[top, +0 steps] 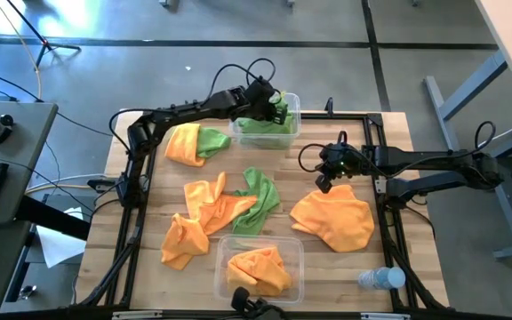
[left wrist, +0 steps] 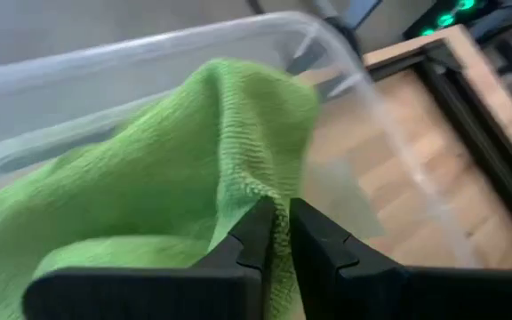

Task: Sort microfiber towel by color & place in baskets
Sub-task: Put the green towel into the top transparent bin, then put the yellow towel into the bottom transparent bin

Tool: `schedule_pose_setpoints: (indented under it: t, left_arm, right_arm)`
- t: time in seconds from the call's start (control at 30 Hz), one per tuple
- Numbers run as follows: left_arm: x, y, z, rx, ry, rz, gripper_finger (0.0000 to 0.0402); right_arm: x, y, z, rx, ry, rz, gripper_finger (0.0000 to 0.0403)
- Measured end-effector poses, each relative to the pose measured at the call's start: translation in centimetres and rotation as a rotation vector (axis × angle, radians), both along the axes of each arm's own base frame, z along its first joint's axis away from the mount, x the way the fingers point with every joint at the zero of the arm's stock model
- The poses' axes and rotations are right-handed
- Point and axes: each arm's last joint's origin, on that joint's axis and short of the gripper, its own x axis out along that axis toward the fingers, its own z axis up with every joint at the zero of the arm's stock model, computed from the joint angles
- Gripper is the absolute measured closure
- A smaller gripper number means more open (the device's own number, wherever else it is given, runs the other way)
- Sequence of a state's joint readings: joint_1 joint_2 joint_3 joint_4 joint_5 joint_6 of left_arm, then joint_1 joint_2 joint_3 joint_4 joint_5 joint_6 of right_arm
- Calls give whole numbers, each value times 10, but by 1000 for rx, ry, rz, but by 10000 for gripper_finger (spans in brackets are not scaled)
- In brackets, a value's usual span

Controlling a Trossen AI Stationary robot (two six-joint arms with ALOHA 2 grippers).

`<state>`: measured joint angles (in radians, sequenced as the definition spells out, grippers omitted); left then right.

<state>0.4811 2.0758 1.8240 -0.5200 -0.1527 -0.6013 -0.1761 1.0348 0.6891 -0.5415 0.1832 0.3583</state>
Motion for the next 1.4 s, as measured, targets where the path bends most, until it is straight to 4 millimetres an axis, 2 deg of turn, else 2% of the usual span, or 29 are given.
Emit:
schedule_pose_setpoints:
  t: [0.23, 0.4, 0.57, 0.7, 0.83, 1.03, 1.27, 1.4]
  left_arm:
    - [3, 0, 18, 22, -29, -58, 319]
    - [-1, -1, 36, 50, 25, -95, 289]
    - [-8, -4, 47, 40, 114, -84, 282]
    - [-13, -14, 53, 1, 143, -108, 282]
    - [-16, -32, 55, -33, 218, -173, 299]
    - [-11, -66, 59, 5, 282, -193, 391]
    - [-10, -111, 69, 35, 333, -280, 400]
    - [-12, -142, 75, 112, 381, -299, 401]
  right_arm:
    - [0, 0, 0, 2, 0, 3, 403]
    - [0, 0, 0, 3, 1, 9, 403]
    - [0, 0, 0, -5, 8, 25, 403]
    - [-1, 1, -1, 0, 22, 22, 403]
    - [-2, 1, -2, 16, 31, 32, 403]
    - [-3, 2, -2, 50, 29, 15, 403]
    - [-4, 2, -3, 37, 44, 23, 403]
    - [-5, 3, -4, 66, 52, -9, 403]
